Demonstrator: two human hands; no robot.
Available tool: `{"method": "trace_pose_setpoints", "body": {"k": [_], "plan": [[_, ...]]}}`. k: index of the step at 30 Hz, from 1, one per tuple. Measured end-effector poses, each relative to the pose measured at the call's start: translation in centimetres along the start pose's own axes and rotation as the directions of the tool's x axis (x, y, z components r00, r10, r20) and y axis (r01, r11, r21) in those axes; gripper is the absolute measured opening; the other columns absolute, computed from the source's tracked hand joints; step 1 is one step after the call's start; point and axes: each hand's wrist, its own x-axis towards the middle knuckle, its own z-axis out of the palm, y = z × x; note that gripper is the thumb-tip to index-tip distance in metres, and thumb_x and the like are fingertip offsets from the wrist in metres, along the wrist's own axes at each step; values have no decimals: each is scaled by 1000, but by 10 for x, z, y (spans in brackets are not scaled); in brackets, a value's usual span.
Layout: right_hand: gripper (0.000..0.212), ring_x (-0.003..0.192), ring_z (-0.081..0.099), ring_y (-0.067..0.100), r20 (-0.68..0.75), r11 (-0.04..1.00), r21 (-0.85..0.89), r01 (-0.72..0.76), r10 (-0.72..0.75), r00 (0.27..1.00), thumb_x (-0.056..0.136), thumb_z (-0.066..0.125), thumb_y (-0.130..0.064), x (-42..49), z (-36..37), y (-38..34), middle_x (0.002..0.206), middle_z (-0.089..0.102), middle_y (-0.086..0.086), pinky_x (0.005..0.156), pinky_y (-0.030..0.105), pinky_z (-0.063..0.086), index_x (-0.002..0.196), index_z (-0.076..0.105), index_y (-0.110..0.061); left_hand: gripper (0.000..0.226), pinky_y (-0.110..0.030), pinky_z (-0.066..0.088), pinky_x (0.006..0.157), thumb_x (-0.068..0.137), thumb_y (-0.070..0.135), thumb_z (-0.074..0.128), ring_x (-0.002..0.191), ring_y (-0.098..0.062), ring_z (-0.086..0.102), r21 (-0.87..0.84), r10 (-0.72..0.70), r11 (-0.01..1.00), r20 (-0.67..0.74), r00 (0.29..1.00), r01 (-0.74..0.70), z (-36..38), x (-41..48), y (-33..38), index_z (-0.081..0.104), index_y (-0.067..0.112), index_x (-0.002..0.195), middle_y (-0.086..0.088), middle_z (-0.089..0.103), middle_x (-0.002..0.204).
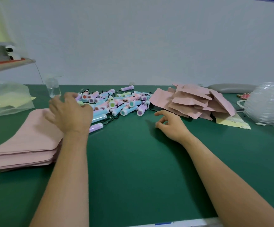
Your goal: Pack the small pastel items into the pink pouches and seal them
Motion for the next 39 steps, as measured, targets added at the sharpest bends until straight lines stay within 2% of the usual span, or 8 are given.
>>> {"method": "trace_pose_setpoints", "body": {"k": [3, 6, 12, 17, 21, 30, 36, 39], "plan": [[33, 73, 60, 2, 9, 1000, 11, 15, -15, 1000, 92, 65, -26, 0, 0, -1, 86, 73, -13, 74, 29, 48, 123, 63, -38, 76, -63, 3, 126, 98, 32, 61, 159, -45, 9, 275, -238, 949, 314, 919, 152, -5, 13, -20, 26, 7, 161, -34, 14, 168], [32, 68, 57, 2, 5, 999, 21, 37, -37, 999, 92, 65, -26, -3, -1, -2, 86, 73, -14, 75, 30, 52, 122, 64, -38, 73, -57, 25, 121, 104, 27, 56, 152, -46, 25, 293, -285, 942, 448, 847, 162, 0, 11, -20, 19, 6, 163, -30, 29, 163], [31, 69, 59, 5, 9, 999, 17, 49, -49, 999, 92, 64, -25, -5, -2, -2, 87, 74, -12, 71, 29, 51, 121, 64, -37, 57, -40, 36, 75, 92, 19, 76, 107, -41, 60, 123, -141, 986, 248, 958, 114, 1, 3, -15, 53, 22, 145, -16, 60, 107], [28, 60, 60, 6, -48, 996, 65, 66, -62, 997, 90, 62, -22, -6, -2, -1, 90, 71, -7, 64, 29, 54, 115, 67, -36, 63, -40, 41, 81, 80, 18, 84, 119, -41, 60, 148, -121, 985, 264, 957, 84, -5, 10, -11, 63, 23, 140, -16, 65, 128], [27, 58, 60, 7, -46, 995, 56, 83, -80, 996, 91, 62, -22, -8, -3, -1, 90, 70, -8, 65, 31, 56, 114, 68, -35, 76, -56, 38, 112, 79, 40, 87, 143, -44, 37, 329, -195, 942, 368, 909, 69, 1, 9, -14, 50, 15, 141, -26, 45, 151], [20, 53, 54, 6, -158, 982, 68, 178, -166, 973, 93, 62, -20, -14, -7, -11, 90, 67, -13, 59, 21, 51, 106, 74, -28, 10, -39, 41, 79, 85, 17, 65, 89, -35, 57, 238, -142, 969, 339, 930, 61, 11, 0, -12, 64, 12, 93, -10, 61, 96], [19, 49, 48, 5, -238, 973, 113, 200, -169, 957, 92, 63, -17, -17, -13, -13, 91, 69, -12, 60, 16, 44, 103, 75, -27, 16, -40, 40, 71, 92, 20, 59, 85, -37, 52, 160, -146, 981, 250, 957, 108, 11, 1, -15, 59, 5, 88, -9, 49, 78], [19, 52, 50, 4, -205, 978, 83, 191, -171, 964, 93, 63, -19, -18, -12, -13, 89, 67, -14, 62, 16, 44, 104, 76, -27, 10, -42, 40, 75, 97, 13, 56, 94, -41, 54, 189, -125, 979, 280, 952, 73, 6, -1, -10, 54, 6, 90, -16, 55, 93]]}}
